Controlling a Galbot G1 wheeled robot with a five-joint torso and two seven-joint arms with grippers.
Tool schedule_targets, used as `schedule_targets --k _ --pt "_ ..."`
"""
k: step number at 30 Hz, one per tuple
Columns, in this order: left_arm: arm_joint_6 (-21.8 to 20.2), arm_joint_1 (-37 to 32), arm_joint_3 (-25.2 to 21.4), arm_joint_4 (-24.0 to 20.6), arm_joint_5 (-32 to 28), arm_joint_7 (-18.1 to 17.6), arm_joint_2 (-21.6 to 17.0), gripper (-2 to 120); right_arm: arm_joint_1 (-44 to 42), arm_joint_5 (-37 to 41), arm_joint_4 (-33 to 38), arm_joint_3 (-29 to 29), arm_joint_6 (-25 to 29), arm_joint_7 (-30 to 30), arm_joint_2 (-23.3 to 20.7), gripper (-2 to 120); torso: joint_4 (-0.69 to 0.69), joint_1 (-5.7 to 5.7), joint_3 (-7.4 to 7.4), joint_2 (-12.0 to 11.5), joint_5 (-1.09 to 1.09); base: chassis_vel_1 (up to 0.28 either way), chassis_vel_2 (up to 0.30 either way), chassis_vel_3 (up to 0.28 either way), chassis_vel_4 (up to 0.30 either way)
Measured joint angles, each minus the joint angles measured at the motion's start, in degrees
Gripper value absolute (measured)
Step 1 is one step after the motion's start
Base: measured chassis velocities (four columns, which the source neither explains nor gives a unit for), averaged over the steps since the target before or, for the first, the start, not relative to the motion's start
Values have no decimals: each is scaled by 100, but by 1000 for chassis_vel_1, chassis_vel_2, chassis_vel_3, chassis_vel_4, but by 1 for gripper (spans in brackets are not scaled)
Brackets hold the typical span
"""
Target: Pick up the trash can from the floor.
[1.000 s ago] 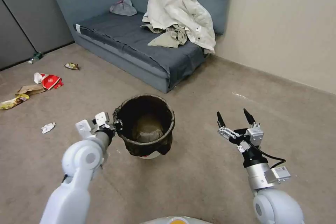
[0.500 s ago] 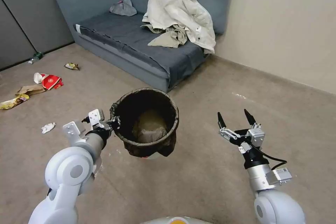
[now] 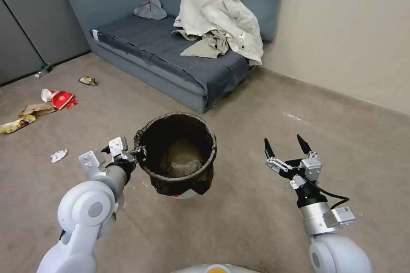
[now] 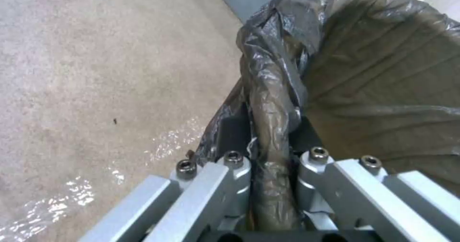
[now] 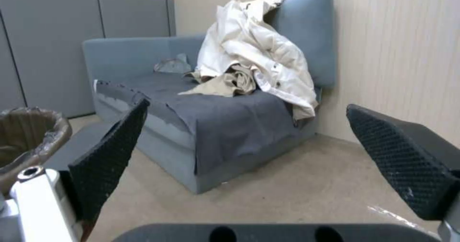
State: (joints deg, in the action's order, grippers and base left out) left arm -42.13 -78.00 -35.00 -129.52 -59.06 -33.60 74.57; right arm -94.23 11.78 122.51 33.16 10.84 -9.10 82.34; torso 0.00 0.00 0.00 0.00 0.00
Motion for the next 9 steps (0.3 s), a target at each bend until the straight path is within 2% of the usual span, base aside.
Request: schedule_targets --k 9 --pt "0 -9 -4 -5 1 1 -13 5 -2 -1 24 4 -10 4 -16 100 0 0 0 0 0 0 0 0 0"
